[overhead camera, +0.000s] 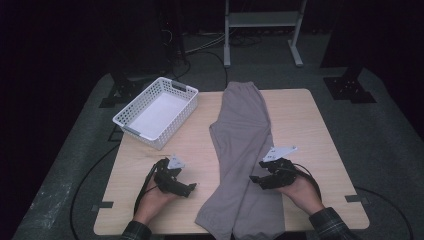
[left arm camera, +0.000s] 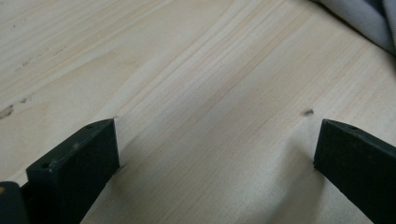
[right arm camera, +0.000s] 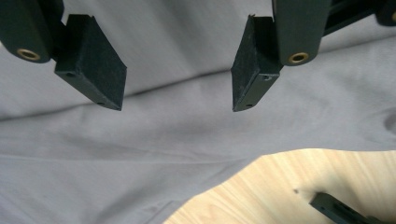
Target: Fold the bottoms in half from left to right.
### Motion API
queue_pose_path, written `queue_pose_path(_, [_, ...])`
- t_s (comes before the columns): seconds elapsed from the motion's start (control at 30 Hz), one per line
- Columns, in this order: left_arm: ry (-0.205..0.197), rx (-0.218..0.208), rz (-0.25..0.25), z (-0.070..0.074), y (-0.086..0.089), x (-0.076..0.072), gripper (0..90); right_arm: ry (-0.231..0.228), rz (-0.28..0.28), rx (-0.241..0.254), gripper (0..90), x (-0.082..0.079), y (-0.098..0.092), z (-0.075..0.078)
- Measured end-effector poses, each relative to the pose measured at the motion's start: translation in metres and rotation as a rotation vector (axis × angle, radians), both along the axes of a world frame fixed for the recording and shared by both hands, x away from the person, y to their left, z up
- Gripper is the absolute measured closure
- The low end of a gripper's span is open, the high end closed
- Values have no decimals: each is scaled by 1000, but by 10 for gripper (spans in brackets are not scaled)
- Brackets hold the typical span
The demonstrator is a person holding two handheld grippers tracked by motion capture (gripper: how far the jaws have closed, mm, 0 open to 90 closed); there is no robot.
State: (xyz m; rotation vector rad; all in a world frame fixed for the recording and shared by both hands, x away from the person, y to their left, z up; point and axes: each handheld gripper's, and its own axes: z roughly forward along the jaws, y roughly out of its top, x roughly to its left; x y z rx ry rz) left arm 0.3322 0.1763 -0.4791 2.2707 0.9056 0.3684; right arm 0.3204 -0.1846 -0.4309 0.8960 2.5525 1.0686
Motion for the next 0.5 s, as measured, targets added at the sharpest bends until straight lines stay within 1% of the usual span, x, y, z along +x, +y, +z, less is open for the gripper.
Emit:
queue_pose_path(0.03, [-7,1,-5,0,0,0,0,-1,3,0,344,-1,2,0])
queue_pose_path(0.07, [-14,-7,-11,-1,1,0,0,-2,10,3,344,-1,4,0])
queue_pose_path(0.1, [-18,-17,-11,-2,2,0,0,1,14,8,344,-2,6,0])
queue_pose_path(0.17, [-44,-47,-8,-5,4,-1,0,-3,24,8,344,-4,10,1])
queue_pose_path(0.33, [-43,-45,-3,-5,5,-1,0,-3,45,18,345,-7,20,2])
queue_pose_path(0.5, [-43,-46,6,-5,5,-1,0,1,72,16,345,-10,32,1])
